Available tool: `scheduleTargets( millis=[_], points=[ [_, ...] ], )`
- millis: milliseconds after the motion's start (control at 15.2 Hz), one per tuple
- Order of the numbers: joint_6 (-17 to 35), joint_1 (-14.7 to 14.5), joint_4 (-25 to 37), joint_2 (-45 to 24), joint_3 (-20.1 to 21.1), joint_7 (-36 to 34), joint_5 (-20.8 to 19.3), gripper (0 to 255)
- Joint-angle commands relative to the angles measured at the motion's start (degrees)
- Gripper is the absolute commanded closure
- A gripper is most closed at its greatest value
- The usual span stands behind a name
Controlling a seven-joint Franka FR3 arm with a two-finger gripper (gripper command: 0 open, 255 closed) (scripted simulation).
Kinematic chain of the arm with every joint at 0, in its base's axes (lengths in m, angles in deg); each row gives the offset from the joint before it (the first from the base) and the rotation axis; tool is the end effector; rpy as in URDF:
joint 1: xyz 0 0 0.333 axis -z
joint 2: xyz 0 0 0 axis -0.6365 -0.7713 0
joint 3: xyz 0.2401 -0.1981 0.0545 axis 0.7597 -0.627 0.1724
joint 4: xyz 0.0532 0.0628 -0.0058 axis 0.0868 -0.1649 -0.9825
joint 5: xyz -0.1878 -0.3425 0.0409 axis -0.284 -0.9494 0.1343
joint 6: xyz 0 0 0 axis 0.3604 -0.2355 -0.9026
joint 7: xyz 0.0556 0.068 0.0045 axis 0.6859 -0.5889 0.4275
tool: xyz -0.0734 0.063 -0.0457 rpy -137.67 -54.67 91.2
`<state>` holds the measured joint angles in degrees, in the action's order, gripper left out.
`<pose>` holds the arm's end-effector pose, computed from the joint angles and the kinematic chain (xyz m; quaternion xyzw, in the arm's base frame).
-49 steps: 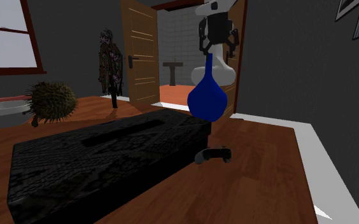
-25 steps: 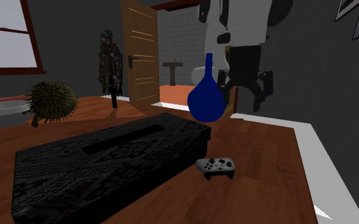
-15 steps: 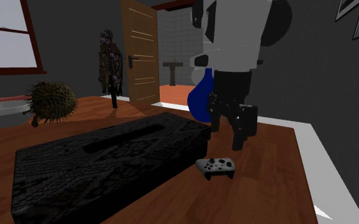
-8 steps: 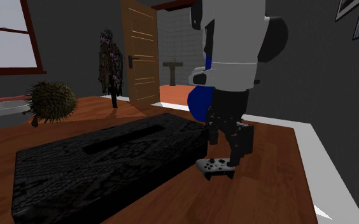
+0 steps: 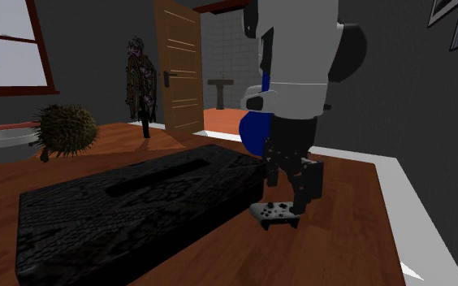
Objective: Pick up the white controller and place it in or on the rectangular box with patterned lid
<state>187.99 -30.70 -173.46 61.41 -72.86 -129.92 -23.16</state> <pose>0.6204 0.0331 0.3413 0.8591 -0.5113 -0.0112 0.0195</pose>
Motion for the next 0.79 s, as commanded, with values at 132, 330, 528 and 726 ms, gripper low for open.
scheduleTargets(
  millis=[132, 330, 528, 726],
  points=[
    [-0.02, 0.01, 0.06, -0.08, -0.01, 0.02, -0.01, 255],
    [0.17, -0.06, 0.37, -0.61, -0.06, -0.07, -0.14, 255],
    [0.07, 0.05, 0.33, -0.47, -0.09, 0.08, -0.09, 255],
    [-1.30, 0.09, 0.57, 0.72, 0.12, 0.17, 0.24, 255]
  ],
)
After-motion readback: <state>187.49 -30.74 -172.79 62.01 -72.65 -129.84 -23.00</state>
